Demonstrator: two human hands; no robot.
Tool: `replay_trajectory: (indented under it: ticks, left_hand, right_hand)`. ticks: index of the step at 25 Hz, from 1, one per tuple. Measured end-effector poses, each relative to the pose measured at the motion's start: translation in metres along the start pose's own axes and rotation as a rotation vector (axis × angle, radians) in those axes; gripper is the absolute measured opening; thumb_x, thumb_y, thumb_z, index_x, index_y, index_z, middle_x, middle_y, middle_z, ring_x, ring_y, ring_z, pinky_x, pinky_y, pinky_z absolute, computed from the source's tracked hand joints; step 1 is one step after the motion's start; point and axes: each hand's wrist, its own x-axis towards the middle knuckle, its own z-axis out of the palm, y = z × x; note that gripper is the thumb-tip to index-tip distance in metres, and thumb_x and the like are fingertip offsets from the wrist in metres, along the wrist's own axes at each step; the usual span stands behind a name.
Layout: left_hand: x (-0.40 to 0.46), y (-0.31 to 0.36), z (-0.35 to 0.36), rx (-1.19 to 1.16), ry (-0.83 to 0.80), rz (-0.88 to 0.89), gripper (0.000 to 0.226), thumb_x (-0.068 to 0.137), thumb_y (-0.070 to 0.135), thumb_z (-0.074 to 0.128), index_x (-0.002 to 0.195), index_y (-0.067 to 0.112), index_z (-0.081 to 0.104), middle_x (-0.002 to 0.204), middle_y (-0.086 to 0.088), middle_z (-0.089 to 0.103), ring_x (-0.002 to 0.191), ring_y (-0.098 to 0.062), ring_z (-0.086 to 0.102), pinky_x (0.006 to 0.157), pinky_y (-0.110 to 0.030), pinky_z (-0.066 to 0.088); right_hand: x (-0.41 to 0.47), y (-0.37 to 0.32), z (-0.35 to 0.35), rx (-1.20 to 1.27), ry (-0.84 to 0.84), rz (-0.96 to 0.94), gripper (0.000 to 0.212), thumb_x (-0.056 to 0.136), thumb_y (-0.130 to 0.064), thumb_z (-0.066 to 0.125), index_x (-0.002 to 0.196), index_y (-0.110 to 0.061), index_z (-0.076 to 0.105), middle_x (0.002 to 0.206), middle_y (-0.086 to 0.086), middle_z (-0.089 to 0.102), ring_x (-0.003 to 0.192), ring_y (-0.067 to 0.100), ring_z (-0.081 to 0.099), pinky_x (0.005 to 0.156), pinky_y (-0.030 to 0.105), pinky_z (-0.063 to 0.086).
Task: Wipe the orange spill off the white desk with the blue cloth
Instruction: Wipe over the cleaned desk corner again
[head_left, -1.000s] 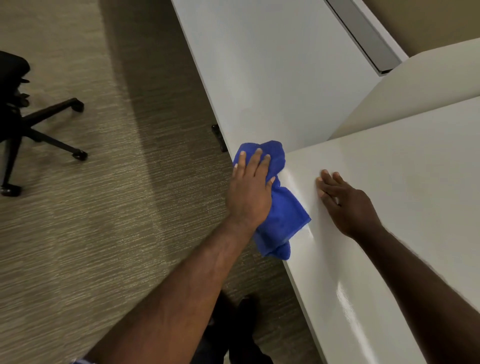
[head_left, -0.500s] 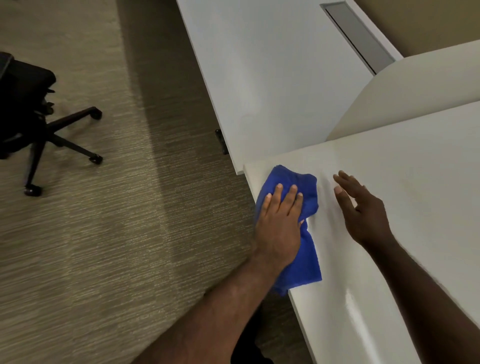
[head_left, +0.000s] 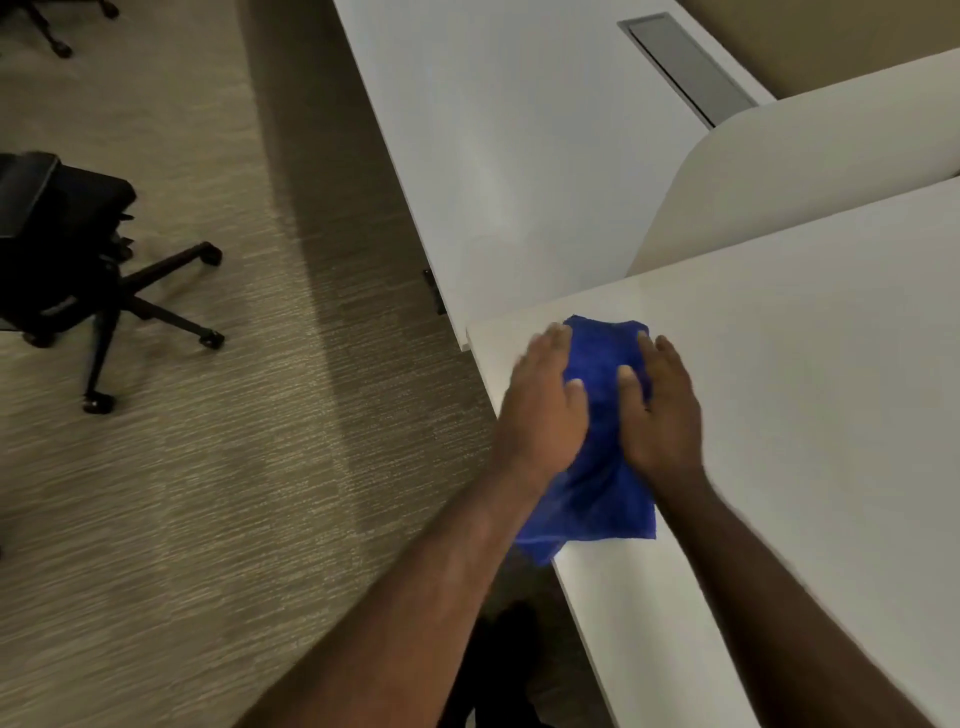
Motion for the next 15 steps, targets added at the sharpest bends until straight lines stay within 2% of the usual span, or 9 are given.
replay_trajectory:
  ticks: [3,5,7,10,12,15]
  left_hand:
    - [-0.014,-0.041,-0.036,-0.020,0.179,-0.149,0.056,0.098,0.008,0.045,0.151,0.016,0.026,0.158,-0.001,0.029,0.145,-0.012,0.025,0.118,-0.028,0.020]
    - [-0.021,-0.062,-0.043,-0.048,0.201,-0.242,0.056,0.099,0.011,0.045,0.151,0.015,0.025,0.158,-0.002,0.029,0.145,-0.012,0.026,0.118,-0.031,0.025]
    - [-0.025,-0.076,-0.043,-0.069,0.177,-0.251,0.054,0.100,0.013,0.045,0.151,0.014,0.025,0.159,-0.004,0.028,0.144,-0.012,0.026,0.118,-0.031,0.025]
    - [-0.029,-0.085,-0.040,-0.054,0.100,-0.149,0.055,0.100,0.015,0.046,0.151,0.015,0.025,0.160,-0.001,0.025,0.145,-0.009,0.022,0.117,-0.024,0.019]
    - [-0.032,-0.086,-0.038,-0.025,0.055,-0.088,0.055,0.101,0.015,0.046,0.151,0.017,0.025,0.160,0.002,0.024,0.146,-0.007,0.021,0.117,-0.024,0.018]
    - [-0.032,-0.089,-0.037,-0.030,0.028,-0.101,0.056,0.101,0.016,0.044,0.152,0.015,0.022,0.160,0.000,0.022,0.147,-0.011,0.019,0.120,-0.033,0.019]
  right_hand:
    - [-0.001,-0.019,0.043,-0.392,-0.130,-0.052,0.066,0.099,-0.042,0.036,0.153,-0.018,0.009,0.160,0.019,-0.003,0.148,0.034,-0.004,0.119,0.045,-0.001]
    - [-0.004,-0.021,0.061,-0.581,-0.173,-0.094,0.064,0.099,-0.049,0.024,0.153,-0.023,0.001,0.161,0.013,-0.004,0.148,0.031,-0.008,0.118,0.050,-0.008]
    - [-0.007,-0.009,0.062,-0.593,-0.224,-0.211,0.060,0.099,-0.050,0.017,0.153,-0.030,0.003,0.162,0.006,0.002,0.149,0.026,-0.004,0.119,0.048,-0.006]
    - [-0.007,0.028,0.035,-0.588,-0.251,-0.347,0.056,0.096,-0.058,0.014,0.149,-0.045,0.006,0.163,-0.002,0.002,0.148,0.024,-0.007,0.119,0.045,-0.001]
    - [0.008,0.044,0.019,-0.580,-0.203,-0.261,0.054,0.093,-0.063,0.015,0.146,-0.051,0.013,0.163,0.004,-0.002,0.147,0.032,-0.009,0.118,0.047,0.000]
    - [0.043,0.030,0.026,-0.569,-0.196,-0.133,0.051,0.094,-0.060,0.012,0.145,-0.053,0.017,0.162,0.008,0.004,0.146,0.040,-0.003,0.118,0.053,0.000]
